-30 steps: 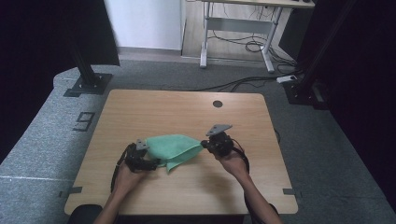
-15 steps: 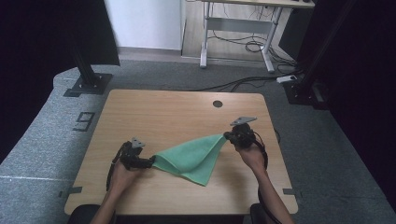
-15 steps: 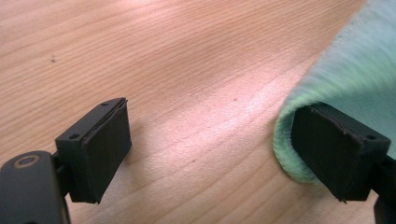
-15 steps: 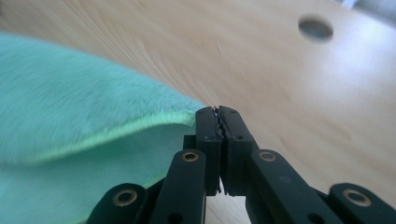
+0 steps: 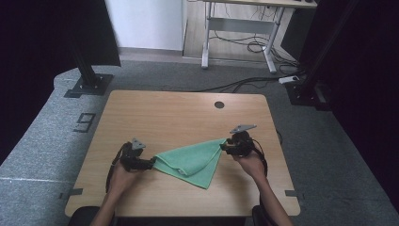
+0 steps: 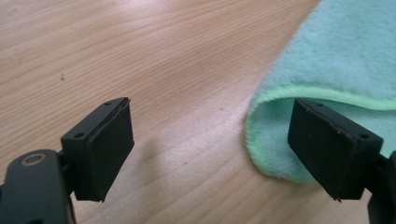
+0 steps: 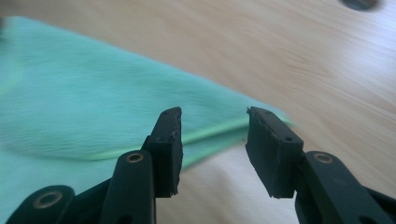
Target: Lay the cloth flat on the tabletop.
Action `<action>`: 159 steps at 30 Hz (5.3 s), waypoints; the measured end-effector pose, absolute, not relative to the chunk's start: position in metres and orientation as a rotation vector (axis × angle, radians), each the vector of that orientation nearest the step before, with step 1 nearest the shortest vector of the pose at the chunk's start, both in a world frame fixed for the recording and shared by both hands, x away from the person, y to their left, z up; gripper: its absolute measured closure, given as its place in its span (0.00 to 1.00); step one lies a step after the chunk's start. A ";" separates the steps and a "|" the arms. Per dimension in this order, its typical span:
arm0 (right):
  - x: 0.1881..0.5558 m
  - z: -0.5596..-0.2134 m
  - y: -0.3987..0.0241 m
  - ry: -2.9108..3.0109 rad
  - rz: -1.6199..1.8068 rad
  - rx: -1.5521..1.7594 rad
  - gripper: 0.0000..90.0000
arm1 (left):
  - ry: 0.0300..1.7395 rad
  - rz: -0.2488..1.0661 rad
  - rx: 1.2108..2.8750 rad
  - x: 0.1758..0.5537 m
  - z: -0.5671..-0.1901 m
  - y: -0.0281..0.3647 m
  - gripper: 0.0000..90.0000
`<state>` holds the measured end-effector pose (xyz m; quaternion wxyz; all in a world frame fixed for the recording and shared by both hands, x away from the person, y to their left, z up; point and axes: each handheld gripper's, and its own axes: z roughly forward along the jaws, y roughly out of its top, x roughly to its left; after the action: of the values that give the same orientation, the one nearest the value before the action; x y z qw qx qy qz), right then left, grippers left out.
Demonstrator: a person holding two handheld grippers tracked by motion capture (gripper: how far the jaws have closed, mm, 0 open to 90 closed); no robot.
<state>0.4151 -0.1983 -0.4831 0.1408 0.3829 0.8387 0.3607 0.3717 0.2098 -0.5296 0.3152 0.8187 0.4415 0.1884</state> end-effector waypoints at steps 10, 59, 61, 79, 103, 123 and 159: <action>0.378 -0.511 -0.141 2.656 1.123 0.846 0.63 | 1.179 0.452 2.175 0.367 -0.538 0.211 0.17; 0.410 -0.500 -0.133 2.521 1.121 1.025 0.39 | 1.146 0.407 2.196 0.363 -0.543 0.204 0.18; 0.403 -0.511 -0.138 2.509 1.073 1.053 0.30 | 1.133 0.405 2.198 0.357 -0.543 0.200 0.18; 0.379 -0.544 -0.176 2.408 0.912 1.206 0.18 | 1.061 0.378 2.166 0.353 -0.515 0.187 0.27; 0.378 -0.552 -0.188 2.334 0.971 1.216 0.10 | 0.860 0.373 2.313 0.427 -0.517 0.090 0.68; 0.378 -0.552 -0.188 2.331 0.978 1.209 0.10 | 1.127 0.560 2.123 0.489 -0.475 0.142 0.62; 0.362 -0.546 -0.207 2.347 0.921 1.251 0.17 | 1.023 0.391 2.235 0.382 -0.544 0.174 0.16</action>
<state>0.3618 -0.2074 -0.5459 0.1629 0.4385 0.8227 0.3229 0.3815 0.1740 -0.5436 0.3204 0.8507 0.3894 0.1487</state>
